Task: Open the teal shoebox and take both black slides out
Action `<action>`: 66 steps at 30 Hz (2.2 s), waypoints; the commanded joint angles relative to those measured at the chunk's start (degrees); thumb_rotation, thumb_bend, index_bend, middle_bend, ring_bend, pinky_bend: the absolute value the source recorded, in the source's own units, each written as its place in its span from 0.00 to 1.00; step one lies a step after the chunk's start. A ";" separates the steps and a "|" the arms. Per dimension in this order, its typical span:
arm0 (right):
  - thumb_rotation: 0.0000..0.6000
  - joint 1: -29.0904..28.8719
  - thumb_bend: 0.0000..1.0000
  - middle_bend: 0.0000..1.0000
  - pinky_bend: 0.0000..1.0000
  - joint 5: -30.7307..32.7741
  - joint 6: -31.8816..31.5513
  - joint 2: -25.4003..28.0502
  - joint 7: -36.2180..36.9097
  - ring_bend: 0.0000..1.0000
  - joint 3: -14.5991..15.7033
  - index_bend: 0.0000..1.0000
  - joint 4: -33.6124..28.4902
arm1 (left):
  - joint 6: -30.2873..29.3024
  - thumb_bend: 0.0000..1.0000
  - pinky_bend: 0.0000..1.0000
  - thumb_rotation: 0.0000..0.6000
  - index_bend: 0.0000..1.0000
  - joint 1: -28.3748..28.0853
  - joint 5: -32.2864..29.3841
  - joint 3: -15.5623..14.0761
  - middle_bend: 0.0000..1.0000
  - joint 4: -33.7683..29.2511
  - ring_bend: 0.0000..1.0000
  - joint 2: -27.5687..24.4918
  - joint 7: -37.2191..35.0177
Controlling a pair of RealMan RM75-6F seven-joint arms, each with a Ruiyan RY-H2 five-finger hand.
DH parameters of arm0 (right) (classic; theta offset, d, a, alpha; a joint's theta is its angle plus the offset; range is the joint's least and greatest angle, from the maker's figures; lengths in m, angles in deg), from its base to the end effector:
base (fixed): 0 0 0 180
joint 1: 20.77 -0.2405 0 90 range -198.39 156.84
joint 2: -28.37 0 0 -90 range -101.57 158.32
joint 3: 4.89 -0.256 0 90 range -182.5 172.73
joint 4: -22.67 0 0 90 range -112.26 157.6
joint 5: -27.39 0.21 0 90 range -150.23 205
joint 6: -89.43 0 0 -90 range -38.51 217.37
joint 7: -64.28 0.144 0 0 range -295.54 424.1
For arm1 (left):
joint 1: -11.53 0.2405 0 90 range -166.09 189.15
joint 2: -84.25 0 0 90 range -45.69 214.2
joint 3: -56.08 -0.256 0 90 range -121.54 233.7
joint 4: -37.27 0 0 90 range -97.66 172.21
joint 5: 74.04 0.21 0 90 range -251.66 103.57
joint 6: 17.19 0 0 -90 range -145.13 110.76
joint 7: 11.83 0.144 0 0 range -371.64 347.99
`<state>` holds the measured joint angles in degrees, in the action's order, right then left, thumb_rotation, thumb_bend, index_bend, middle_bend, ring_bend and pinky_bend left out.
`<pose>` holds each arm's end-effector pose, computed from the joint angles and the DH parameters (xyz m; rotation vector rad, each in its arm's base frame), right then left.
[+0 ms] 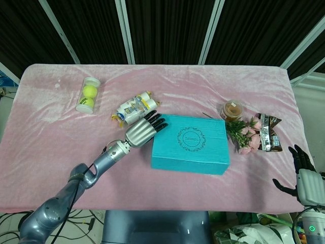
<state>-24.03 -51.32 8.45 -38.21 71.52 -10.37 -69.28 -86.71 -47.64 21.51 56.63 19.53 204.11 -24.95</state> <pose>-0.3305 -0.1802 0.1492 1.2040 -1.1137 0.9382 -0.0831 0.4029 -0.0869 -2.0907 -0.1731 -1.2197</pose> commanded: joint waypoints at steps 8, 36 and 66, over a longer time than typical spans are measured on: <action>1.00 -0.03 0.10 0.00 0.21 -0.31 -0.01 0.39 -0.21 0.02 0.02 0.00 -0.57 | -3.07 0.47 0.38 1.00 0.29 0.76 -1.64 1.09 0.38 0.21 0.28 0.60 -4.45; 1.00 0.39 0.10 0.00 0.21 -1.29 -0.10 0.75 1.15 0.02 0.65 0.00 -0.20 | 13.85 0.48 0.49 1.00 0.36 7.04 -26.07 19.13 0.46 -43.97 0.35 -12.75 -32.18; 1.00 0.34 0.10 0.00 0.21 -1.73 -0.11 0.82 1.40 0.02 0.73 0.00 -0.26 | 62.69 0.06 0.18 1.00 0.00 12.14 -62.52 41.80 0.05 -57.88 0.00 -29.91 -47.28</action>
<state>-23.69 -53.04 8.34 -37.39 72.93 -9.64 -69.54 -24.39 -36.14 -40.55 97.75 -38.61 174.73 -72.24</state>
